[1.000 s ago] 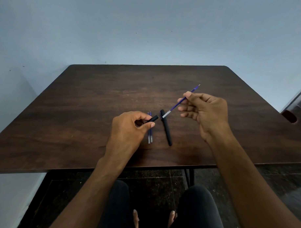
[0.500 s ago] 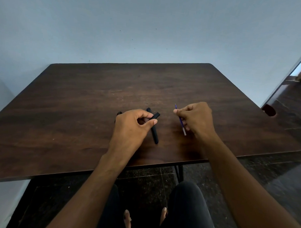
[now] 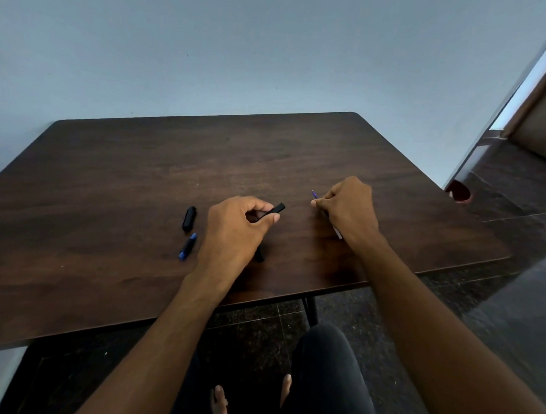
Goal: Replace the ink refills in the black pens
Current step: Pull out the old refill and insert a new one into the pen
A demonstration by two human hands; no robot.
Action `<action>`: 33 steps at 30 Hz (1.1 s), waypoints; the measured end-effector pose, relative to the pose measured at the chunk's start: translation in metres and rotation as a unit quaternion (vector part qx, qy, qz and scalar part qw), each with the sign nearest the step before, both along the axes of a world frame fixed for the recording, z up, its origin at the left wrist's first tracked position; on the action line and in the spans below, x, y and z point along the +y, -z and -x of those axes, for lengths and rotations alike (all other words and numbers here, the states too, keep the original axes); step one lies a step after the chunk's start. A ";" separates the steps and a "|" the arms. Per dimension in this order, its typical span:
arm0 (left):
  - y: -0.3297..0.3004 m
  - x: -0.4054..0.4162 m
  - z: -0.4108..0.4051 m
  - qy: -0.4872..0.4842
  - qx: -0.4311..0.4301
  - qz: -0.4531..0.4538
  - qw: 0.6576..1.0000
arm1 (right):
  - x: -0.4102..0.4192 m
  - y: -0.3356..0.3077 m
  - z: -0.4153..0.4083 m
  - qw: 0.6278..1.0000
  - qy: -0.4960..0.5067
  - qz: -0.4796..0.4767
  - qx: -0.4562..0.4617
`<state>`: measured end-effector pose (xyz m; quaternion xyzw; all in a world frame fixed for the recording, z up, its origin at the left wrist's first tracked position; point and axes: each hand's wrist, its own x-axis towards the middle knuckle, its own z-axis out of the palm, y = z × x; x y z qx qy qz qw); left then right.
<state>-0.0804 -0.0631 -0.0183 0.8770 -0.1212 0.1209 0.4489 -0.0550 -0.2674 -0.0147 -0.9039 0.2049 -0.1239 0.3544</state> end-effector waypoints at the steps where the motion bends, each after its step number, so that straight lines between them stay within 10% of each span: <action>1: 0.000 -0.002 0.001 0.002 0.002 0.002 1.000 | -0.002 0.000 0.001 1.000 0.004 0.000 -0.002; 33: -0.001 -0.022 0.004 0.022 0.011 -0.001 1.000 | -0.012 0.006 0.011 0.999 0.027 0.022 0.027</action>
